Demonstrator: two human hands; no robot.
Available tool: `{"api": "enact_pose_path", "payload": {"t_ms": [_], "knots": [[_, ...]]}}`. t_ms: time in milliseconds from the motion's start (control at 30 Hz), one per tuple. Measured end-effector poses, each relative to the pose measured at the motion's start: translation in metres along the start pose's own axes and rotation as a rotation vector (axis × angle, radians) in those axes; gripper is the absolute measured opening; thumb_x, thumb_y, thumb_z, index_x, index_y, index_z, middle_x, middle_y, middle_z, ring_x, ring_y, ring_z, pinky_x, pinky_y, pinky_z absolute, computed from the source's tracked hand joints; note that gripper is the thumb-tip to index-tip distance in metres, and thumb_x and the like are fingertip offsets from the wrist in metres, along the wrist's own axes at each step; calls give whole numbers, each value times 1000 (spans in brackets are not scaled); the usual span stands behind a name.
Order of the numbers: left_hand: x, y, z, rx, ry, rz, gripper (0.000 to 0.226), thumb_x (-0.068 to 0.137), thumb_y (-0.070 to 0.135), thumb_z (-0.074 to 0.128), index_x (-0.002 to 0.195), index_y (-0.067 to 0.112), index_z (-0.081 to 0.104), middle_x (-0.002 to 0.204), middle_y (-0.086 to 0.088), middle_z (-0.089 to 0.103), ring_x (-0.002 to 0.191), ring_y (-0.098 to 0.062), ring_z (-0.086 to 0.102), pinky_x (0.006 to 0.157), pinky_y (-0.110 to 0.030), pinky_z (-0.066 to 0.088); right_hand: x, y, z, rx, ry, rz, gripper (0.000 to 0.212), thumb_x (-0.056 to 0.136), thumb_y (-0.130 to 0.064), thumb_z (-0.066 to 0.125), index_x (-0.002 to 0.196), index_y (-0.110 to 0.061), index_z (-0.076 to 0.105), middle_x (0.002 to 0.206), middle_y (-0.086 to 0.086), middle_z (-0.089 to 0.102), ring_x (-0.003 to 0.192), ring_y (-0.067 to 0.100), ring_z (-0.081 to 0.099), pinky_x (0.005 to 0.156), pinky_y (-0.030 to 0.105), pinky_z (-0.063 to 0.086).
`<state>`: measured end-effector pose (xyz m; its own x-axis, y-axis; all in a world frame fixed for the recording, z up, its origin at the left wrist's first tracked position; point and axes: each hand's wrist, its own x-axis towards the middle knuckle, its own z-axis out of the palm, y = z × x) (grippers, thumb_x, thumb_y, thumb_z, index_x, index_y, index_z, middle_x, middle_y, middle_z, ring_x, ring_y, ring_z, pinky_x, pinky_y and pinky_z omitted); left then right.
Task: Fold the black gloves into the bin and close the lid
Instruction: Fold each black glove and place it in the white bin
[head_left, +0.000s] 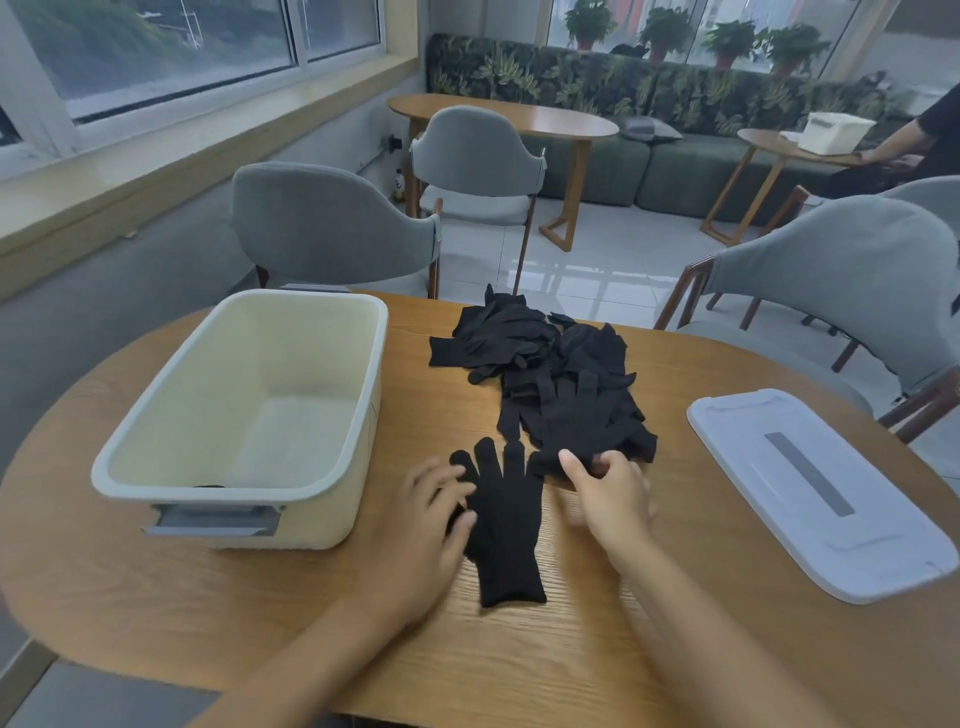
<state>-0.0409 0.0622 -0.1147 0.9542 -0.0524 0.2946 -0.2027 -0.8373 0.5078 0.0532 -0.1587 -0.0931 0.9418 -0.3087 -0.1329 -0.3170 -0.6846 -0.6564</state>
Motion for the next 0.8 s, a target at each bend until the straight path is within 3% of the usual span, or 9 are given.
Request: {"api": "enact_pose_path", "payload": {"t_ms": [100,233,367,433,533,667,800], "knots": [[-25,15,3,-40,-146,67,45,102,48,43,144,35,50,150,25,39,148,4,14,118,-19,16,-1,-7,-1,30,-22,-5,32,90,-54,62,101,-24,57,110,-7,60,115,22,51,105,45,35],[-32,12,3,31,-194,99,49,101,53,37,145,36,51,152,26,40,147,2,19,120,-21,15,11,-17,-17,302,-22,-96,17,91,-31,68,104,-22,61,101,-6,66,98,19,65,89,43,55],[-32,5,-1,37,-201,87,46,103,50,44,146,35,50,154,24,38,148,1,19,122,-25,21,25,-54,-57,332,70,-273,11,94,-23,64,105,-25,61,102,-9,65,95,13,63,86,38,56],[-32,3,-4,24,-210,74,46,103,49,44,147,35,49,156,24,36,149,2,16,122,-26,21,21,-79,-78,327,128,-398,9,96,-20,62,103,-25,63,97,-14,66,90,3,62,82,30,55],[-35,0,-7,2,-214,67,46,104,47,42,149,36,46,157,25,33,150,5,11,123,-27,21,-3,-105,-87,233,121,-612,13,98,-18,59,106,-26,66,96,-19,65,90,-2,60,79,19,49],[-37,1,-10,12,-217,92,48,105,49,39,150,35,44,159,24,30,151,4,6,123,-27,18,-53,-79,-48,-70,-60,-865,22,98,-21,58,116,-30,67,102,-11,59,93,2,55,82,16,44],[-43,2,-12,64,-136,137,45,100,48,48,141,31,55,152,20,42,151,-4,16,119,-22,18,-92,-16,3,-324,-145,-1013,25,90,-19,68,114,-26,69,109,-13,65,105,6,55,89,26,52]]}}
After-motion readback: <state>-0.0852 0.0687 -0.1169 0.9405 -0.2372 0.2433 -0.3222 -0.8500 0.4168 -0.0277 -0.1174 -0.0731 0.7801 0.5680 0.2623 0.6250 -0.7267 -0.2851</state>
